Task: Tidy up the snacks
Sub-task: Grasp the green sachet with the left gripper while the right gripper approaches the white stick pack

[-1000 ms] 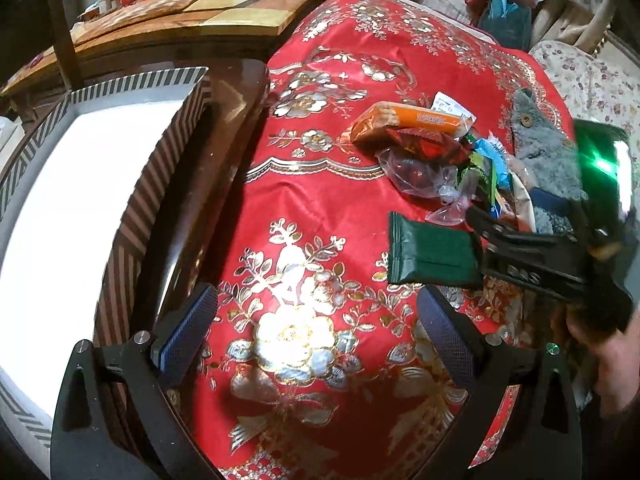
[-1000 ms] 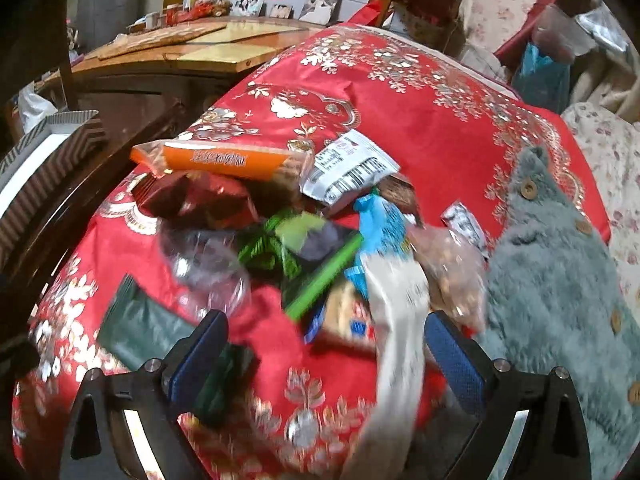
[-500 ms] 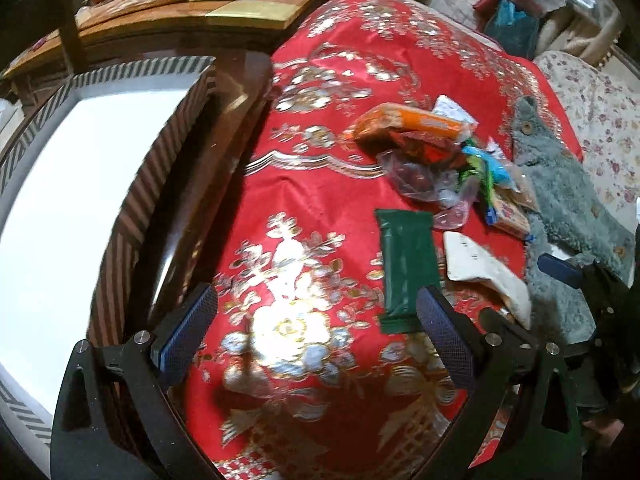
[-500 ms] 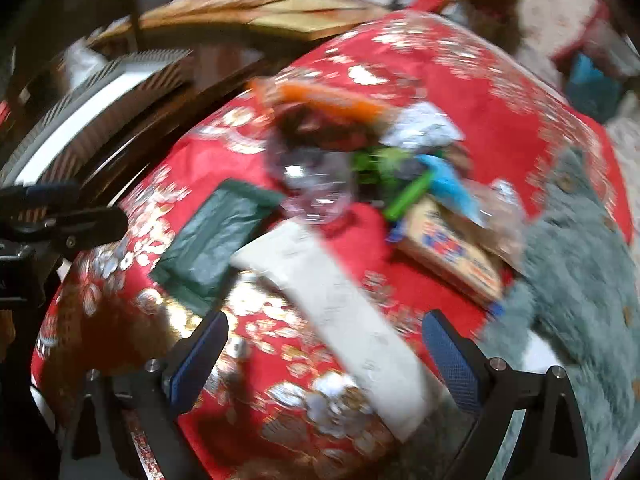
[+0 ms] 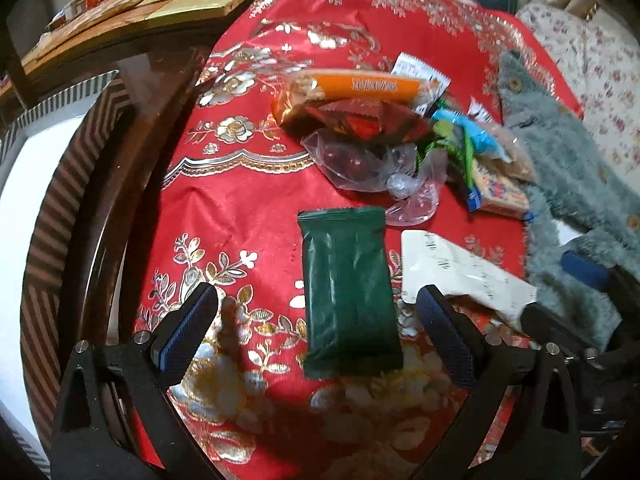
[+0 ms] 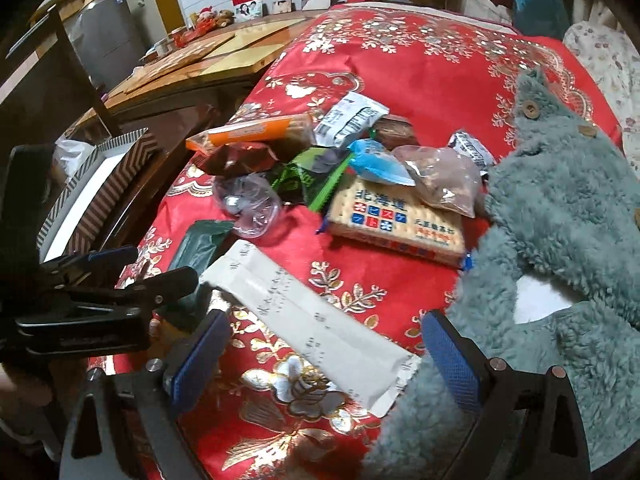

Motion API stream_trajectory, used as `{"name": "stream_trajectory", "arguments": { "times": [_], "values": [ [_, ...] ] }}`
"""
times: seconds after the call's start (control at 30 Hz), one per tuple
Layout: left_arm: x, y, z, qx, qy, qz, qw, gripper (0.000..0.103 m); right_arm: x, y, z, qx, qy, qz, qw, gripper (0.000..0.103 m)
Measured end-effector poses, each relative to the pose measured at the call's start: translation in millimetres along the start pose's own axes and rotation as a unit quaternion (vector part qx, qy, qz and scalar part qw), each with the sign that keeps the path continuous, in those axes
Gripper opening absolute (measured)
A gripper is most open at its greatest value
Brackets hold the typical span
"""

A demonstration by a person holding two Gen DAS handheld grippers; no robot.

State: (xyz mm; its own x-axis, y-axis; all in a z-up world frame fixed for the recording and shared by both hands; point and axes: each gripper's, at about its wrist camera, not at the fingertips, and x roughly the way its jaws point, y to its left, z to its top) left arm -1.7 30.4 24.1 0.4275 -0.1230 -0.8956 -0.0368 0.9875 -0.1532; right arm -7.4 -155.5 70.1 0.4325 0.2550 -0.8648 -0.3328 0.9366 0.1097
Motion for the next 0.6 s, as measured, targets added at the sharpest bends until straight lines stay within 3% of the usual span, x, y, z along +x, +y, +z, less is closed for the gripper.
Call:
{"name": "stream_trajectory", "arguments": {
  "times": [0.2,0.33,0.53,0.6],
  "values": [
    [13.8,-2.9,2.5,0.008,0.009,0.018,0.9998,0.095,4.2,-12.0,-0.3,0.013,0.0,0.007,1.0,0.096],
    [16.0,-11.1,5.5,0.031,0.003,0.019,0.9993,0.069,6.3,-10.0,-1.2,-0.002,-0.001,0.017,1.0,0.096],
    [11.9,-0.3,6.6,0.044,0.001,-0.001,0.999,0.048,16.4,12.7,-0.2,-0.125,0.028,0.043,0.991,0.096],
    [12.1,2.0,8.0,0.041,0.003,-0.013,0.9991,0.048,22.0,15.3,1.6,-0.166,0.038,0.038,0.985,0.096]
  ]
}}
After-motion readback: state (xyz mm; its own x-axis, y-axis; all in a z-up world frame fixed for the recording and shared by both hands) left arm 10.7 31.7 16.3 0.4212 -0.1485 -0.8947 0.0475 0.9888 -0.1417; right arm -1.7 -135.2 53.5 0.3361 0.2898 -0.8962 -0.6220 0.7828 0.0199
